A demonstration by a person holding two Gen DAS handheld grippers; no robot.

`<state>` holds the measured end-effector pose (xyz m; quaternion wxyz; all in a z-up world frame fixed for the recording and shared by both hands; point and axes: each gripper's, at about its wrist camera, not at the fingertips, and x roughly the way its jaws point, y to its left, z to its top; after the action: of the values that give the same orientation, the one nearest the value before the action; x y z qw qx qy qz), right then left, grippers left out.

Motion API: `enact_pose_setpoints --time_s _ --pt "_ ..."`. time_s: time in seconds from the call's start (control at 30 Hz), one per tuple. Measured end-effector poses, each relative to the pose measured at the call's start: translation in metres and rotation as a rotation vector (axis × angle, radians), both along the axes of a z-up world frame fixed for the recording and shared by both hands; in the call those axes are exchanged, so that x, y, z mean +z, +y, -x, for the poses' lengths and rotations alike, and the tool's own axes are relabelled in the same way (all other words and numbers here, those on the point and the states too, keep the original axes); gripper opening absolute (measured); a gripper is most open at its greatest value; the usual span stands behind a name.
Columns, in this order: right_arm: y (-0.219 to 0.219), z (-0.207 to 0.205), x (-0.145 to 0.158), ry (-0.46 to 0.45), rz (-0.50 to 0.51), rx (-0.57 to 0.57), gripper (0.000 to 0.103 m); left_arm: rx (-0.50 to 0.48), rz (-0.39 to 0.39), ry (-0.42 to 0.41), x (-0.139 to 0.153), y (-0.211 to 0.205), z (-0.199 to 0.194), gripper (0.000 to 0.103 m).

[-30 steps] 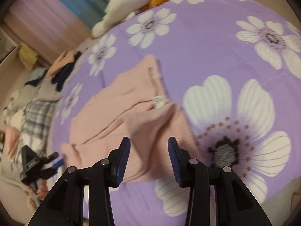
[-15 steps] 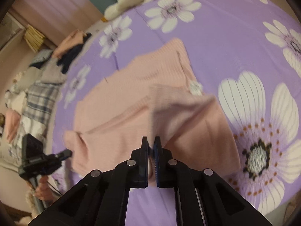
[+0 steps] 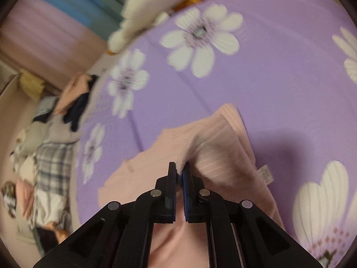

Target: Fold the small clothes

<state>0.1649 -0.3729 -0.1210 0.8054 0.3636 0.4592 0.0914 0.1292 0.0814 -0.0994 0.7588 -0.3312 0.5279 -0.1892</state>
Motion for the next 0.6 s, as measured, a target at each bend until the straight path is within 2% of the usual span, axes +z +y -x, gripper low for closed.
enact_pose_setpoints --time_s 0.1,0.13,0.17,0.23,0.37,0.47,0.53,0.6 --pt "0.006 -0.016 -0.022 0.080 0.029 -0.006 0.007 -0.036 -0.013 0.017 -0.005 -0.006 0.007 0.042" --pt "0.008 -0.017 -0.027 0.091 0.031 -0.005 0.007 -0.053 -0.012 0.023 -0.007 -0.009 0.009 0.050" --pt "0.008 -0.016 -0.029 0.094 0.032 -0.008 0.007 -0.071 -0.009 0.027 -0.009 -0.013 0.010 0.053" --pt "0.007 -0.014 -0.034 0.100 0.016 -0.016 0.007 -0.101 -0.020 0.017 -0.010 -0.022 0.011 0.053" --pt "0.002 -0.013 -0.035 0.100 0.004 -0.025 0.007 -0.087 -0.054 -0.002 -0.010 -0.030 0.007 0.054" --pt "0.005 -0.021 -0.033 0.108 0.036 -0.027 0.007 -0.081 0.005 -0.003 -0.009 -0.033 -0.002 0.062" --pt "0.010 -0.026 -0.033 0.112 0.067 -0.019 0.007 -0.099 0.085 0.004 -0.009 -0.038 -0.011 0.062" --pt "0.012 -0.027 -0.032 0.108 0.086 -0.023 0.007 -0.069 0.137 0.007 -0.009 -0.039 -0.021 0.062"
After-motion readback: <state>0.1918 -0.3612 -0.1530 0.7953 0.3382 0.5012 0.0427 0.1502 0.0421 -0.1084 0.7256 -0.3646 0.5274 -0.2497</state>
